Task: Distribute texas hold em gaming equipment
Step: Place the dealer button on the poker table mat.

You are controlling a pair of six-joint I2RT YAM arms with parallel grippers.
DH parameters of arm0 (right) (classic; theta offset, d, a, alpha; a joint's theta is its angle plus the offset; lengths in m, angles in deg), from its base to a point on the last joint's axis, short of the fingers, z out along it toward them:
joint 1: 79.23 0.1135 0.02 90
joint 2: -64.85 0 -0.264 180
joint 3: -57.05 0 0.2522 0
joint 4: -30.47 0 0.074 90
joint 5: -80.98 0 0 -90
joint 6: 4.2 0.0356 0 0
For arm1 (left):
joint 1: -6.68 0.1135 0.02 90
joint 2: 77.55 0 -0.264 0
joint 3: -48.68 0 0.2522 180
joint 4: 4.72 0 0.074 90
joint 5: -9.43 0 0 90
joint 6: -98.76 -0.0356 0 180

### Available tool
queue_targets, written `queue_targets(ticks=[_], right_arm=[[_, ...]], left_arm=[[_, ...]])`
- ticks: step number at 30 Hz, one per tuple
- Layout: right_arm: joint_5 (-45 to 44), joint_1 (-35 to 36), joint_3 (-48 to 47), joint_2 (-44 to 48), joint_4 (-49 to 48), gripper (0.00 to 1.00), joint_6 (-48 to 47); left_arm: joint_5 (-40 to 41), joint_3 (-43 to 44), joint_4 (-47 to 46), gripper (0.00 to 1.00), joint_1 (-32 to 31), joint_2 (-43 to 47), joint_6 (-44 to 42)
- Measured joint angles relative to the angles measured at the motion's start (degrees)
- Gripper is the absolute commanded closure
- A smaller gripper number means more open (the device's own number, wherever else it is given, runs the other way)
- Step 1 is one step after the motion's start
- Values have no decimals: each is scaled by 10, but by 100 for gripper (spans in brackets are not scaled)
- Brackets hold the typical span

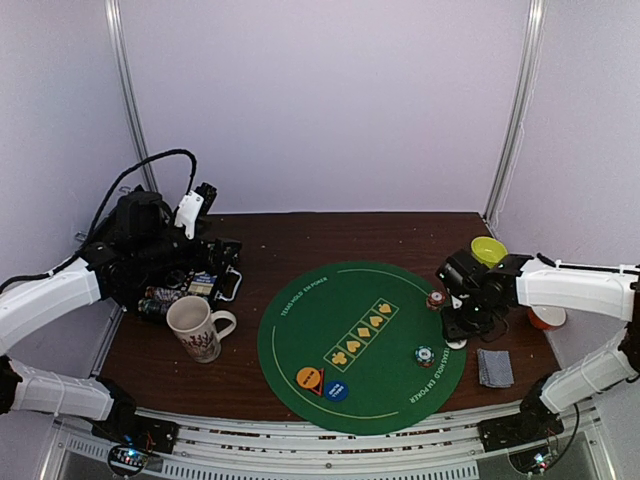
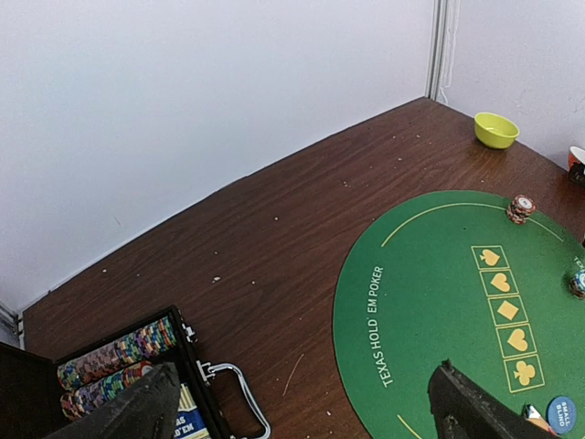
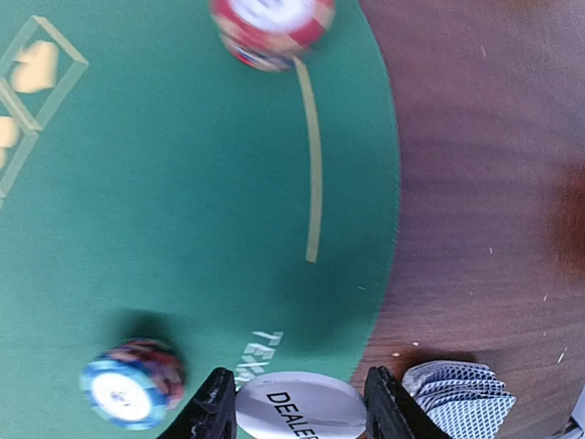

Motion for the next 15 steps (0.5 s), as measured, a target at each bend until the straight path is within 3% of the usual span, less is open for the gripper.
queue_targets(ticks=[12, 15], right_arm=[[24, -32, 29, -69, -65, 63, 0], [25, -35, 26, -78, -76, 55, -3]], left_arm=[[0, 0, 0, 2, 0, 0, -1], [0, 0, 0, 2, 0, 0, -1]])
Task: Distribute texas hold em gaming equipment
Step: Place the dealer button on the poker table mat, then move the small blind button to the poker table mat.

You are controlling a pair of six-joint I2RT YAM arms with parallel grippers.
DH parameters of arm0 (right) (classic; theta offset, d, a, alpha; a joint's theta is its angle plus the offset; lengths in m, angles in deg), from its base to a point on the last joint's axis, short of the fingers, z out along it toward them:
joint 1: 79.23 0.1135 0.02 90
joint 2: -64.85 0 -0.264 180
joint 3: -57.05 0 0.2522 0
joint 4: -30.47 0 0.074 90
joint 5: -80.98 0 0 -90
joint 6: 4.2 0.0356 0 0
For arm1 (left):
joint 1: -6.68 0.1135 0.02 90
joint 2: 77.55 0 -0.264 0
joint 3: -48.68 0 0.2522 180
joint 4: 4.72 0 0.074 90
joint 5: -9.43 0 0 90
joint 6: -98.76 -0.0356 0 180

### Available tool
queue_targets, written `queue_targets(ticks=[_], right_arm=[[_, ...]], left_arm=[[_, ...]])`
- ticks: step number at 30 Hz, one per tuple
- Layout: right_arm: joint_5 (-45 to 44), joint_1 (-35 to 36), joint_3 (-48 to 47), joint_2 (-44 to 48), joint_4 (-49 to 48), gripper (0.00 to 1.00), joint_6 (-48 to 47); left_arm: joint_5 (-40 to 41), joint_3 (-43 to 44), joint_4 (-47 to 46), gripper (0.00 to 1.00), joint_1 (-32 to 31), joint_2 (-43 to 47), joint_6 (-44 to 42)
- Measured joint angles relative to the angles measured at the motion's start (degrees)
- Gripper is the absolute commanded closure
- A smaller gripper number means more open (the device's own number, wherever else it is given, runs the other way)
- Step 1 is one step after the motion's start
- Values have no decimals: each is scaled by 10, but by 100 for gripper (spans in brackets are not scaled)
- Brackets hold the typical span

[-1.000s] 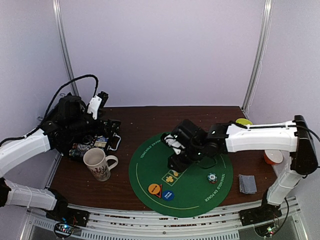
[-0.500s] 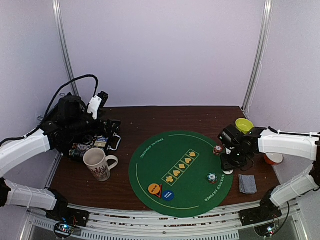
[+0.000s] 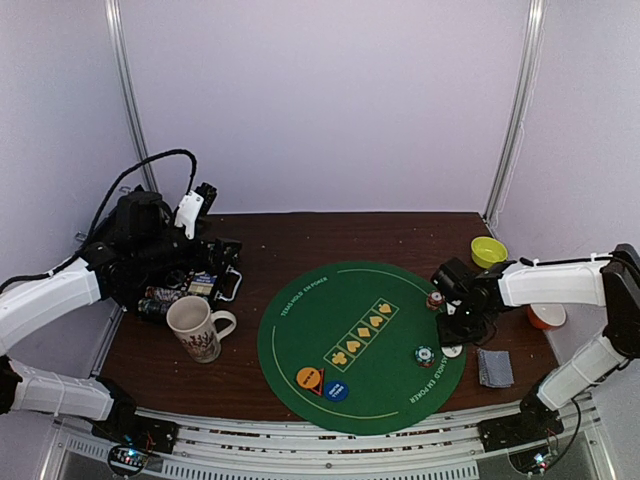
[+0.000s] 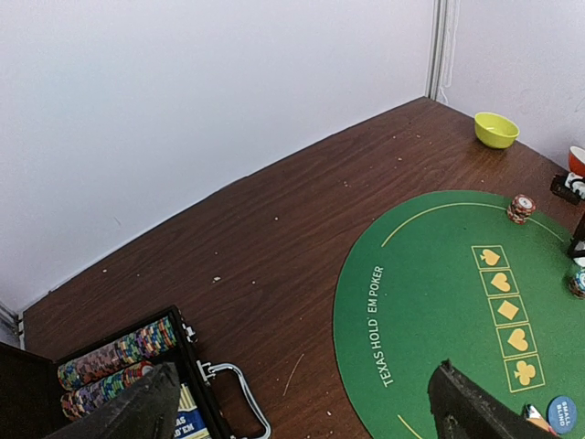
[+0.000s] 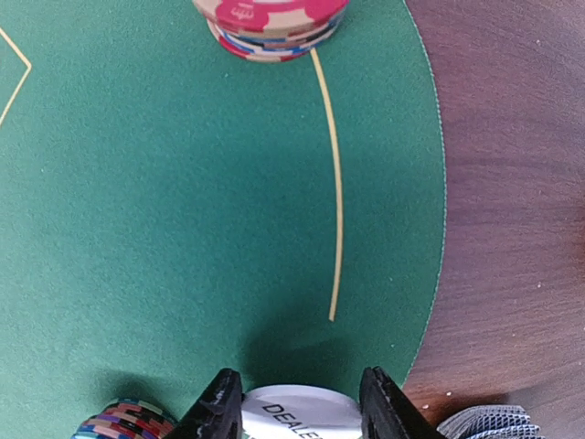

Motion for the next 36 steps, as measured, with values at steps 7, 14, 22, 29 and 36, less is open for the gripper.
queue_targets(ticks=[7, 14, 22, 29, 36], right_arm=[[1, -3, -3, -1, -3, 26, -1], [-24, 12, -72, 42, 41, 24, -21], [45, 252, -161, 23, -54, 4, -125], [73, 333, -239, -175, -64, 1, -209], [95, 347, -266, -235, -52, 13, -254]], left_arm=[[0, 0, 0, 2, 0, 0, 0], [0, 0, 0, 2, 0, 0, -3], [-6, -1, -5, 2, 0, 0, -9], [-11, -2, -9, 2, 0, 2, -11], [-11, -7, -9, 2, 0, 2, -17]])
